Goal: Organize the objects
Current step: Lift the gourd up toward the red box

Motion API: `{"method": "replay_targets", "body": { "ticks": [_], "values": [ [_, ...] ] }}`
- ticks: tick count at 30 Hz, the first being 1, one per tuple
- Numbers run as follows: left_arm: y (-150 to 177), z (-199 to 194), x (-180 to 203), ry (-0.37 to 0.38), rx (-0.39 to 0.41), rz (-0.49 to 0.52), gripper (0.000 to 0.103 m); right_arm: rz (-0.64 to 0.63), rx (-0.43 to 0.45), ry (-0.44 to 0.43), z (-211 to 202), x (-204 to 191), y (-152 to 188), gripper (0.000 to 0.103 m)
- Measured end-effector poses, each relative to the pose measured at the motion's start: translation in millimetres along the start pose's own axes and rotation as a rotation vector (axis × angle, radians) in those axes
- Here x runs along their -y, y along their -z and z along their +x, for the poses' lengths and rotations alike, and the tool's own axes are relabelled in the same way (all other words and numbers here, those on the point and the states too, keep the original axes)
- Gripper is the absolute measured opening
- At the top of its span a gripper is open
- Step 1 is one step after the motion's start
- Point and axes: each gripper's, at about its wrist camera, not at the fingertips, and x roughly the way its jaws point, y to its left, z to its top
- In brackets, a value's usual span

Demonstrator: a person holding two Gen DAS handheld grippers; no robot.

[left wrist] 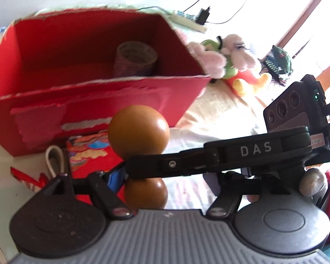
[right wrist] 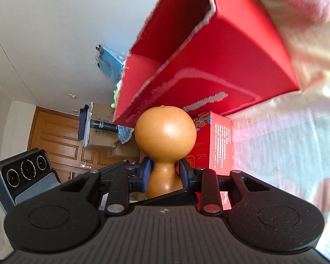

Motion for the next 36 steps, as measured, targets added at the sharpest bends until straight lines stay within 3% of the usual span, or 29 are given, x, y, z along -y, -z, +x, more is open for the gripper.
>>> {"method": "replay_targets", "body": {
  "ticks": [16,21,28,32,36],
  "values": [
    [-24.4,-28.1,76.2,0.041,0.189,0.161,0.065,-0.121,0.14,-0.012,-67.2,-32.5,-18.8,0.03],
    [-33.3,-37.1,91.1,0.047,0.219,0.207,0.055,-0.125,0.167,-0.023,-80.7,-35.8,-27.7,0.031],
    [-37.1,-47.5,102.6,0.028,0.263,0.245,0.052,-0.155,0.187,-0.047,-96.3,-40.2,-33.2,0.031],
    [-40.6,-58.3,103.4,0.031,0.275,0.259,0.042,-0.155,0.174,-0.084,-100.6,-41.8,-39.2,0.031],
    [-46.5,-67.7,111.4,0.028,0.285,0.316,0.042,-0.183,0.157,-0.113,-107.3,-50.1,-49.1,0.031]
  ]
}}
